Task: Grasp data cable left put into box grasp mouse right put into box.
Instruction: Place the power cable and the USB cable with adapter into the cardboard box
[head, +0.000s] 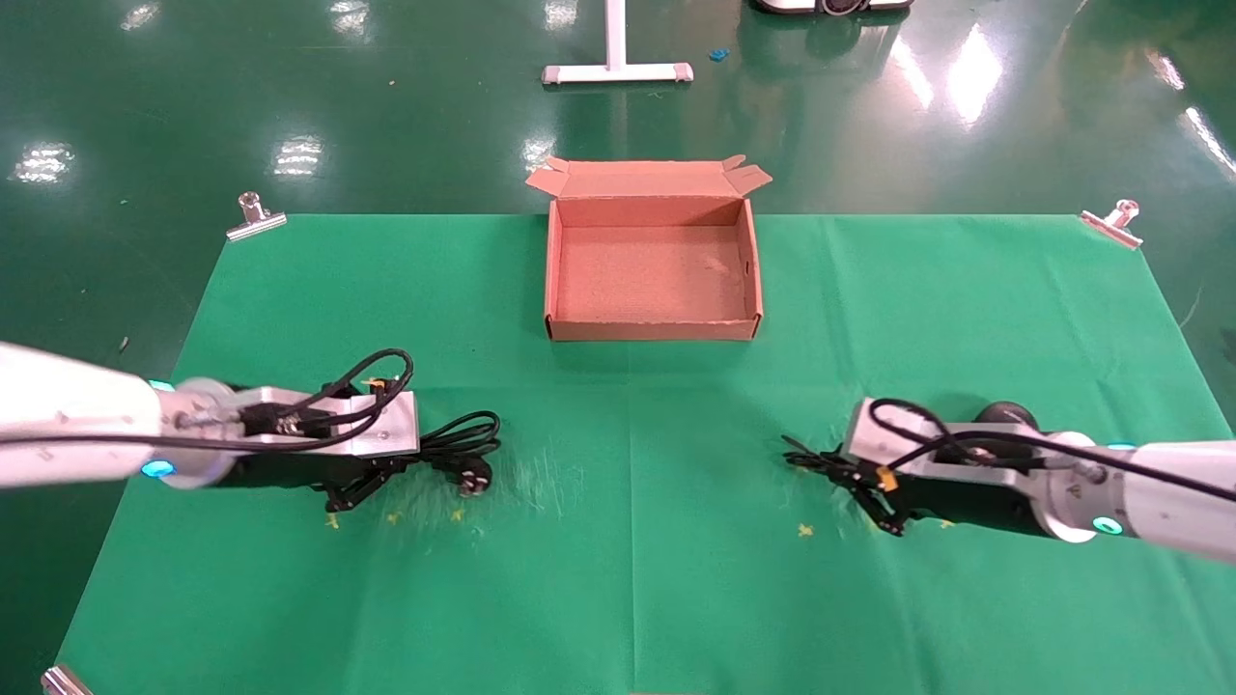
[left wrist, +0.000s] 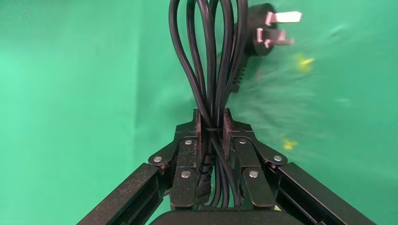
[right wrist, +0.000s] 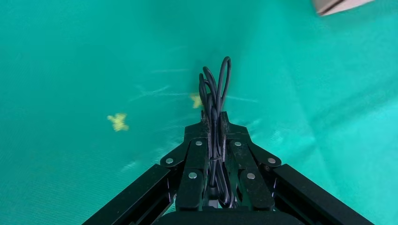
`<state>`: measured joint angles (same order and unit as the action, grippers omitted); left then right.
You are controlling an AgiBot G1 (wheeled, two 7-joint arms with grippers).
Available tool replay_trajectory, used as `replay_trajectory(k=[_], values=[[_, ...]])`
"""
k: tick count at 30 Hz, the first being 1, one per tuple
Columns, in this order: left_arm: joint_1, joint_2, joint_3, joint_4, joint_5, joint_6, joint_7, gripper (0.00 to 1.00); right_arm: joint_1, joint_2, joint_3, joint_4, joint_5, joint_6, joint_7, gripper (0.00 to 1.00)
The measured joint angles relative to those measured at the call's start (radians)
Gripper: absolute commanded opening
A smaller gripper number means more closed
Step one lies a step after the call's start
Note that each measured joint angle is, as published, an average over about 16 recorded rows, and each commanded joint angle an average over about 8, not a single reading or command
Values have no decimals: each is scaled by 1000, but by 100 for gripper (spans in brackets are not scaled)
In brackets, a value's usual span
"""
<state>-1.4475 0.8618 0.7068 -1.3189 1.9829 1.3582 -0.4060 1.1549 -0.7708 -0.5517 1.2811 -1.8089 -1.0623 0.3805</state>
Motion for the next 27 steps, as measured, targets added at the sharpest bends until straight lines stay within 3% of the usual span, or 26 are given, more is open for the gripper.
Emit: replay_trajectory(k=[9,17,24,25,27], values=[[-166,79,-59,108,-139,3,150,0,61,45,58,-1,52,8,11,0],[-216,289,-76,328,-120,-249,316,0,136,111,126,6,90,24,18,0],[-183,450,-13,528,-113,-479,491,0,175,173,174,19,125,24,13,0],[-179,464,1,550,-119,-503,510,6,178,180,179,21,130,23,11,0],[-172,487,31,587,-133,-545,543,31,182,193,188,22,141,21,6,0]])
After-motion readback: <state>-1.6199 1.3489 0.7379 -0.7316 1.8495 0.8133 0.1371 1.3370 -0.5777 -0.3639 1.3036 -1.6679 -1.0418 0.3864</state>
